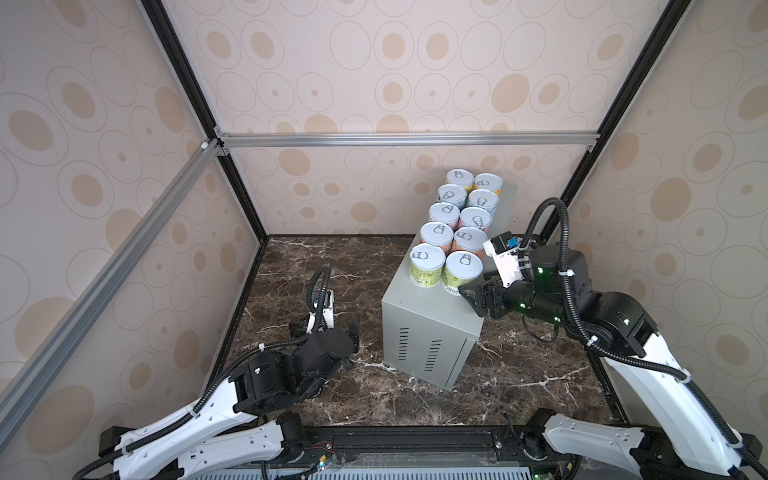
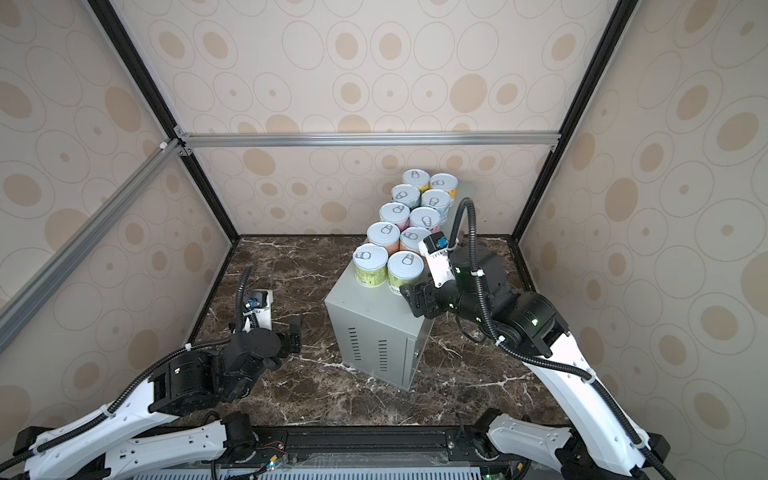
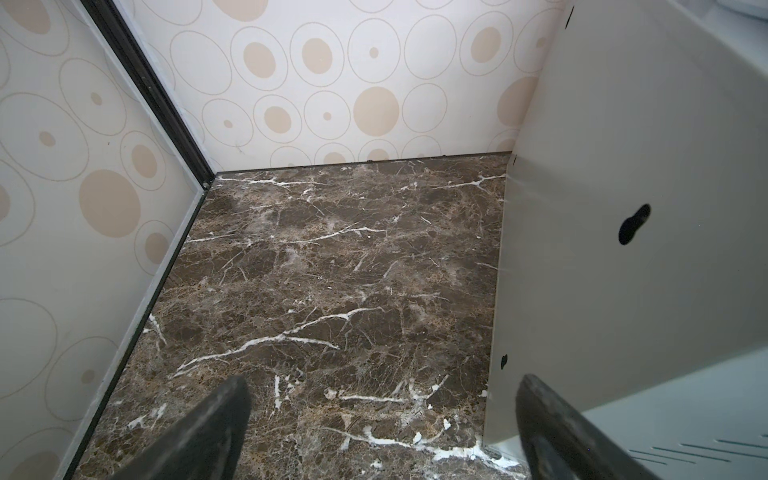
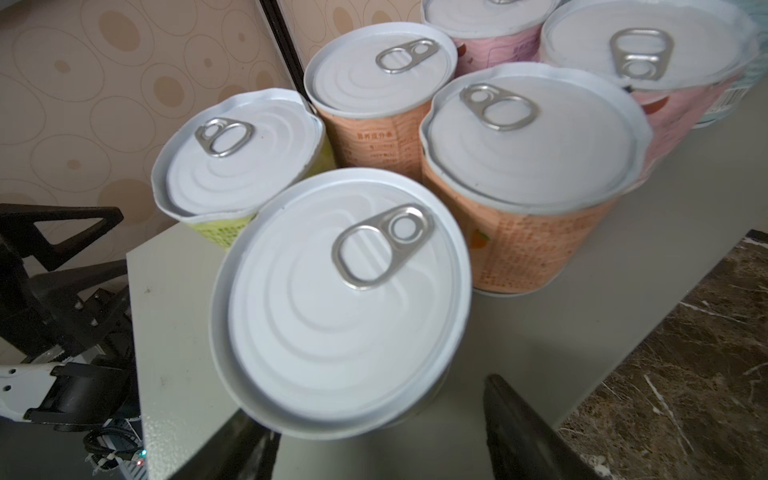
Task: Place and organize the canned foods onto the counter
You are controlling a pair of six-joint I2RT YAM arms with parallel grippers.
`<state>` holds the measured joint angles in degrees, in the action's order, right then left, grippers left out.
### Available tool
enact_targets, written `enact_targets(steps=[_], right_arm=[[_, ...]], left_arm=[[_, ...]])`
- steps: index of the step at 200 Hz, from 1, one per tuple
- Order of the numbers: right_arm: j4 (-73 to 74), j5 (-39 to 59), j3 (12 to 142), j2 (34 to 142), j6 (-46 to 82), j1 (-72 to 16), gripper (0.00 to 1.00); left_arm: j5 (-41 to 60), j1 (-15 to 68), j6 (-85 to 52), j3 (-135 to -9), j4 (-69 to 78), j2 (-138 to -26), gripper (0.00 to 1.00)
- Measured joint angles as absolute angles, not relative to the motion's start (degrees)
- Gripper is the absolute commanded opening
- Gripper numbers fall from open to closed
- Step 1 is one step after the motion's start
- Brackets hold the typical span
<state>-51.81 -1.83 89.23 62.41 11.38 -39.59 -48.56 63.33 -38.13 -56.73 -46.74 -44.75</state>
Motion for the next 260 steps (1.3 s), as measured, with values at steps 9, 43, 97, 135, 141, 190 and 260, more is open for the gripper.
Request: enact_targets(steps=[9, 43, 97, 135, 141, 190, 260], right_arm=[[-51.77, -1.85, 89.23, 62.63, 11.49, -39.59, 0.76], [-51.70, -2.33, 89.23, 63.33, 11.53, -39.59, 0.75], [-51.29, -2.85, 89.23, 63.90, 11.70, -39.70, 0.72], [-51.18, -2.90, 89.23, 63.99, 11.75, -39.70, 0.76], [-51.16, -2.94, 89.23, 63.99, 11.86, -39.70, 0.79], [-51.20, -3.25, 90.24, 63.86, 12.40, -39.70, 0.91], [-53.41, -5.82, 92.90, 57.63, 12.73, -39.70, 0.99]], left_arm=[[-48.56, 63.31, -38.11, -56.66, -46.74, -44.62, 0.99], [-48.56, 63.02, -38.11, -56.49, -46.52, -43.97, 0.99], [-48.53, 62.92, -38.09, -56.49, -46.30, -43.64, 0.99], [-48.53, 62.72, -38.11, -56.49, -46.33, -43.22, 0.99], [-48.53, 62.72, -38.11, -56.49, -46.35, -43.11, 0.99], [-48.34, 62.72, -38.11, -56.69, -46.37, -41.98, 0.99], [-50.85, 60.49, -31.88, -57.63, -41.69, -40.21, 0.99]])
